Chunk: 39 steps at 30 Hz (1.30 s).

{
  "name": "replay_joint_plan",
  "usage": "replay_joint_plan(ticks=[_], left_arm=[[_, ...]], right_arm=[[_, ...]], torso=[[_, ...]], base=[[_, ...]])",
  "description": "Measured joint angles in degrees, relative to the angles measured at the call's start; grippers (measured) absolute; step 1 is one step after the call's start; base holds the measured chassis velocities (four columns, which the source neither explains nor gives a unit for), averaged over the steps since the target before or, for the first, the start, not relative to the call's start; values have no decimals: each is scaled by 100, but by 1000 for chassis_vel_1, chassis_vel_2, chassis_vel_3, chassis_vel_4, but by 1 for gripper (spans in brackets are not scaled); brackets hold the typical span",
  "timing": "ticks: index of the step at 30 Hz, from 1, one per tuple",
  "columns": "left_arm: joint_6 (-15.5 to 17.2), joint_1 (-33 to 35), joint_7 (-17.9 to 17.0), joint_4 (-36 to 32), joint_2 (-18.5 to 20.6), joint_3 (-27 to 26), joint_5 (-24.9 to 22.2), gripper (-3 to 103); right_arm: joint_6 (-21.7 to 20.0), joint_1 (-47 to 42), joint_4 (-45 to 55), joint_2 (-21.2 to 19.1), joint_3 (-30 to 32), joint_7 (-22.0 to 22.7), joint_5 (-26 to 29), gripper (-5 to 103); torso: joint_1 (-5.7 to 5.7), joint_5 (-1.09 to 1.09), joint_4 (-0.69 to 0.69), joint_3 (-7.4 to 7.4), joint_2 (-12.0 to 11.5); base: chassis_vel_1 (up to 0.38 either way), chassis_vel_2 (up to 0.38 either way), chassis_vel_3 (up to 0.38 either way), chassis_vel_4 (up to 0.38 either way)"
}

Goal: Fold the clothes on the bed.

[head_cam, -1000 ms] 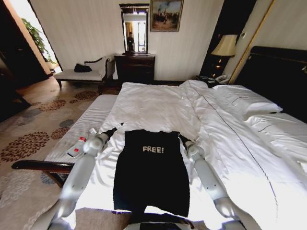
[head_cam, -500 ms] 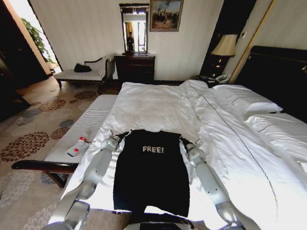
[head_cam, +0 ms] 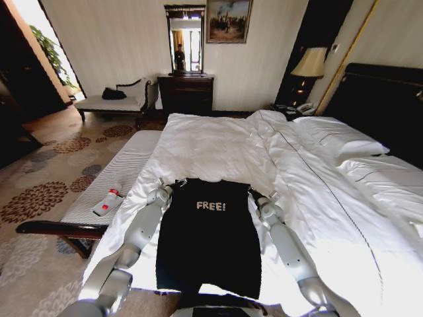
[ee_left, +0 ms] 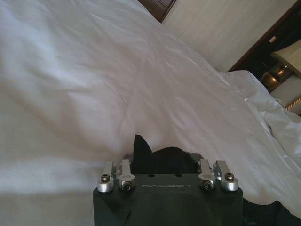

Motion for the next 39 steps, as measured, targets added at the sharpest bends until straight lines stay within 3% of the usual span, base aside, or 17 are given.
replay_joint_plan(ticks=[7, 15, 27, 31, 39], left_arm=[[-49, 136, 9, -171, 158, -202, 12, 23], [-75, 288, 148, -409, 361, -301, -117, 1], [-63, 269, 204, -732, 706, -409, -544, 0], [-62, -15, 231, -776, 851, -388, -740, 0], [-83, -634, 281, -640, 977, -409, -1001, 0]], right_arm=[[51, -34, 43, -5, 16, 21, -8, 0], [-18, -34, 443, -102, -55, 150, 154, 0], [-226, 132, 1304, -446, -338, 501, 630, 0], [-214, 530, 1412, -715, -557, 538, 821, 0], [-29, 1334, 1109, -885, -1040, 499, 1117, 0]], torso=[[0, 0, -1, 0, 0], [0, -1, -2, 0, 0], [0, -1, 0, 0, 0], [-1, -1, -3, 0, 0], [0, -1, 0, 0, 0]], base=[[0, 0, 0, 0], [0, 0, 0, 0], [0, 0, 0, 0], [0, 0, 0, 0], [0, 0, 0, 0]])
